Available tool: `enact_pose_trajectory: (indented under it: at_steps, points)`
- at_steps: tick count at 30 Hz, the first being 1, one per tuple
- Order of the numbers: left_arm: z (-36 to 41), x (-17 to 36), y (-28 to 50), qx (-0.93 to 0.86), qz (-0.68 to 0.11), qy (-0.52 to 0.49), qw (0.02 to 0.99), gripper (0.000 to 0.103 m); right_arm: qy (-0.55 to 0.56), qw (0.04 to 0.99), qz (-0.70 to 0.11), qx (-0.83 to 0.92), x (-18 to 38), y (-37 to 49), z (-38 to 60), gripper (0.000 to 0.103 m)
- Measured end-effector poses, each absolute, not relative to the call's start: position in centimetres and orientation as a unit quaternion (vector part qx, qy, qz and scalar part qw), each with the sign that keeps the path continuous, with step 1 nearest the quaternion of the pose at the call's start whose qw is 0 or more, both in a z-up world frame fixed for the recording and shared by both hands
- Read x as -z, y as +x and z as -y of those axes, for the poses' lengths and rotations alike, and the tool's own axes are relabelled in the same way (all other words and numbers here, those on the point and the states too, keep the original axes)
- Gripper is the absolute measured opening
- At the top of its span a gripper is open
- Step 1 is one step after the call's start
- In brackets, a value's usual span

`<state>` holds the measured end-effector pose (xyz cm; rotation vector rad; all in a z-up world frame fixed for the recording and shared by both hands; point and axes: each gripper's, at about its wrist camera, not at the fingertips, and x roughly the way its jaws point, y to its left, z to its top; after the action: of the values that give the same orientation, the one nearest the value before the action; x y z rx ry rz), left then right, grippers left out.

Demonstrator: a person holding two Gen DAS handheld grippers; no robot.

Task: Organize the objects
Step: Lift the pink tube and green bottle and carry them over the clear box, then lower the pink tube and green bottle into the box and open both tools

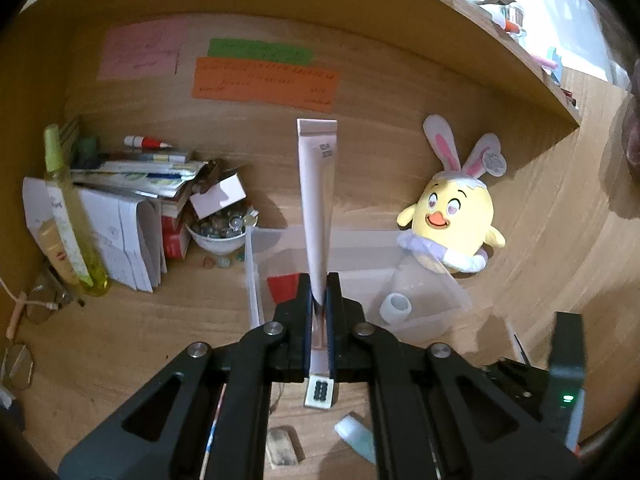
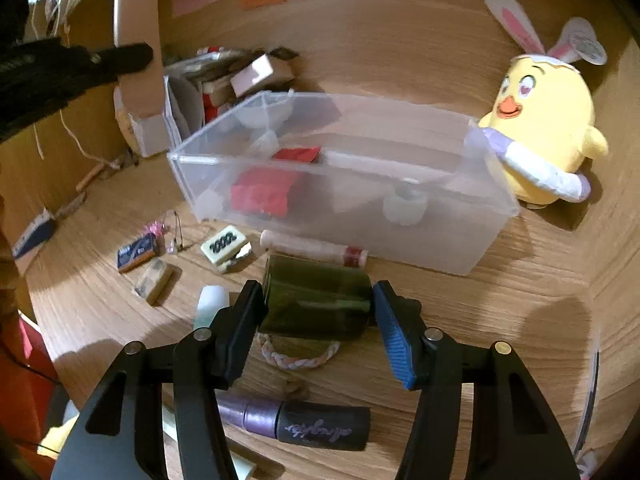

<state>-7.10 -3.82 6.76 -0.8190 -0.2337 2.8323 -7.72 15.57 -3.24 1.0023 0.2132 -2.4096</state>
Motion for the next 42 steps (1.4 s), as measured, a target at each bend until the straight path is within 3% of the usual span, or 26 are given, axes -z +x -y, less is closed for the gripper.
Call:
enact_pose_trajectory:
  at_steps: [18, 42]
  points:
    - [2.7, -4.0, -12.8, -0.933, 0.101, -0.327, 0.114, 0.005, 0.282, 0.230, -0.050, 0.930, -3.7, -9.7, -17.4, 0.053]
    - [-1.0, -0.4, -16.7, -0.904, 0.087, -0.395, 0.140, 0.005, 0.324, 0.219, -0.101, 0.915, -0.8, -17.1, -13.8, 0.053]
